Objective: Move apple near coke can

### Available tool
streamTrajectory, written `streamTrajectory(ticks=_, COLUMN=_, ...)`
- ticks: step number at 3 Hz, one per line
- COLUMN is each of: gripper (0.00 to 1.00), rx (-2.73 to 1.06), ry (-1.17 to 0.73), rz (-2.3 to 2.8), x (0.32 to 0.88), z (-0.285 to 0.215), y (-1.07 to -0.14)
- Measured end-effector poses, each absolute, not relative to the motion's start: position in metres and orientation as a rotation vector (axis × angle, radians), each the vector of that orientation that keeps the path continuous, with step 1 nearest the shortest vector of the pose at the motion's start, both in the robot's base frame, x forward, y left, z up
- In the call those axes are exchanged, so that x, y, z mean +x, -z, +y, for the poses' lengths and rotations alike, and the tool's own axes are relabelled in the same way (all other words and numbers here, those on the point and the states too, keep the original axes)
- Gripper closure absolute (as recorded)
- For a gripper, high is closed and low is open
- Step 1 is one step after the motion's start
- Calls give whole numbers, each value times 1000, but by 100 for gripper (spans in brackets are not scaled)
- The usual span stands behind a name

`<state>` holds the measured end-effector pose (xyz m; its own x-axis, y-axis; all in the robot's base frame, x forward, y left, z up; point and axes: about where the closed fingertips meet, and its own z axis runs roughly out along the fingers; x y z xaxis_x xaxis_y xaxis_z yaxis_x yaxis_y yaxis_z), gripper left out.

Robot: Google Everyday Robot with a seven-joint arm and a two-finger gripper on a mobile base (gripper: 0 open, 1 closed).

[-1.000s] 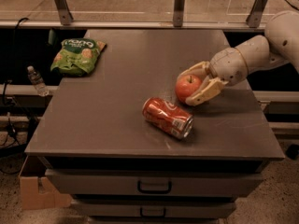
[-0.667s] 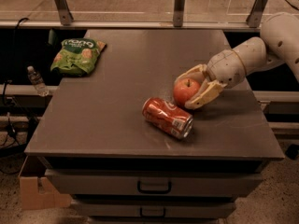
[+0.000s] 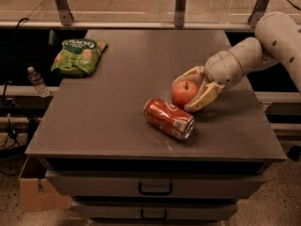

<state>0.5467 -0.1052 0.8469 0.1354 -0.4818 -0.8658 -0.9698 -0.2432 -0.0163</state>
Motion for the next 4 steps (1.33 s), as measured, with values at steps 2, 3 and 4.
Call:
streamTrajectory(ticks=2, gripper=0, rx=-1835, ry=-978, rz=1408, x=560, z=-114, y=-851)
streamTrajectory(ticks=3, gripper=0, rx=-1858, ry=-866, rz=1450, x=583, z=-136, y=-862)
streamTrajectory(ticks=4, gripper=0, rx=-1845, ry=-690, rz=1516, x=611, z=-170, y=-883)
